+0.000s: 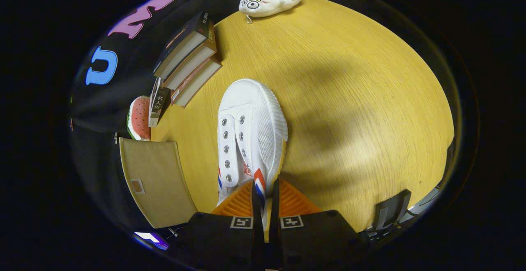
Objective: Open the storage box then place both shoes into the box .Put the left shoe in first, then the right shoe, with the right side of both shoes facing outward in a uniform manner.
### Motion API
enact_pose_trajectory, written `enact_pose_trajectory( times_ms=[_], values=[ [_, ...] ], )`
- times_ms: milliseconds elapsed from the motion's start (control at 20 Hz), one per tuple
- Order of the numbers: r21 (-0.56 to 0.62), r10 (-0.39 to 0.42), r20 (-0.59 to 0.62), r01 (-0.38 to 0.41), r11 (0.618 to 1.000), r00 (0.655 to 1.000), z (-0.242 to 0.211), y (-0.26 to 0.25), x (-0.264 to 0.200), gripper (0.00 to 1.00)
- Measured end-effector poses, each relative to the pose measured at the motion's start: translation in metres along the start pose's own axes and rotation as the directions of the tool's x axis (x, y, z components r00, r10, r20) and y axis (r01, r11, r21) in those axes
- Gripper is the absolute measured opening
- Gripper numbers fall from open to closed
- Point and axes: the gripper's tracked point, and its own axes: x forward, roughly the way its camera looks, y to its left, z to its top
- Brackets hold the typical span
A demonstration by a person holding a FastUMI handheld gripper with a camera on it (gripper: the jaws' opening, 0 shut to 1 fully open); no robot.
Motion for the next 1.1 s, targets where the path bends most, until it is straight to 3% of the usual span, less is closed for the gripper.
enact_pose_trajectory(
  times_ms=[550,850,1100],
  values=[
    [-0.032,0.055,0.155,-0.051,0.998,0.986,-0.008,0.117,-0.070,0.09],
    [-0.120,0.079,0.191,-0.056,0.991,0.978,-0.033,0.194,-0.082,0.09],
    [-0.146,0.143,0.189,-0.117,0.982,0.971,-0.056,0.261,-0.078,0.09]
  ],
)
